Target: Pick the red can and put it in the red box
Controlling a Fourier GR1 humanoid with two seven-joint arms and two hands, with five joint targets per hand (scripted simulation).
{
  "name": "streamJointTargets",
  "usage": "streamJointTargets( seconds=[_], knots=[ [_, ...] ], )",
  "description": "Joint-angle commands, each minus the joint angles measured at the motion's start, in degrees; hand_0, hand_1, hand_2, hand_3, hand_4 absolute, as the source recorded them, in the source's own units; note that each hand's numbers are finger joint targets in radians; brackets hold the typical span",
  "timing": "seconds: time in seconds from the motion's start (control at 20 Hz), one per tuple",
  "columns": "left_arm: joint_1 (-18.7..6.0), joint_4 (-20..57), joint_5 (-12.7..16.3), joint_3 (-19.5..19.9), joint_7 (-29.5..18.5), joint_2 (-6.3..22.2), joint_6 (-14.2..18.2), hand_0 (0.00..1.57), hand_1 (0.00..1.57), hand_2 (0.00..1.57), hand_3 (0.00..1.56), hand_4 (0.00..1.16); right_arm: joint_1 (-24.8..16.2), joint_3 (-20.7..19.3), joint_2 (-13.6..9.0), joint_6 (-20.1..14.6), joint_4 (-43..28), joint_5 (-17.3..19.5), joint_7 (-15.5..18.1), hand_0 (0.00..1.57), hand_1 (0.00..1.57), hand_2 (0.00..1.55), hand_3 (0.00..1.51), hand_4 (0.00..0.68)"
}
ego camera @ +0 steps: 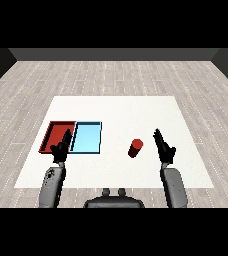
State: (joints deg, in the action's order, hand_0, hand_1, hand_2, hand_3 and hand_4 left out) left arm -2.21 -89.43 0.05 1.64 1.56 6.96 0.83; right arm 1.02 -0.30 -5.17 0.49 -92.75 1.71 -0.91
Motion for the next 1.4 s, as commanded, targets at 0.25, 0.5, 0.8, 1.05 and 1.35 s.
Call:
streamJointTargets(
  seconds=[0.25,0.5,0.8,1.05,1.35],
  knots=[
    [2.75,-4.29,-2.06,-1.55,1.37,-2.14,1.01,0.00,0.00,0.00,0.00,0.00,-10.40,-2.52,-1.96,4.77,-2.73,-2.23,2.92,0.00,0.00,0.00,0.00,0.000],
    [5.51,-5.23,0.50,0.45,-21.42,-4.38,-0.63,0.00,0.00,0.00,0.00,0.00,-9.09,-4.42,-0.97,11.99,-4.11,-11.12,15.53,0.00,0.00,0.00,0.00,0.000],
    [0.54,0.42,2.56,2.88,-22.08,-3.59,-1.84,0.00,0.00,0.00,0.00,0.00,-10.45,-3.83,0.25,12.81,-2.75,-8.55,19.44,0.00,0.00,0.00,0.00,0.000],
    [6.31,-7.01,4.30,2.56,-21.97,-2.86,-4.32,0.00,0.00,0.00,0.00,0.00,-4.35,-8.07,-1.65,12.77,1.96,-10.75,17.64,0.00,0.00,0.00,0.00,0.000],
    [2.90,-2.99,0.56,-0.35,-23.26,-5.93,-0.77,0.00,0.00,0.00,0.00,0.00,-7.46,-7.73,-1.00,14.75,1.10,-10.99,18.31,0.00,0.00,0.00,0.00,0.000]
  ],
)
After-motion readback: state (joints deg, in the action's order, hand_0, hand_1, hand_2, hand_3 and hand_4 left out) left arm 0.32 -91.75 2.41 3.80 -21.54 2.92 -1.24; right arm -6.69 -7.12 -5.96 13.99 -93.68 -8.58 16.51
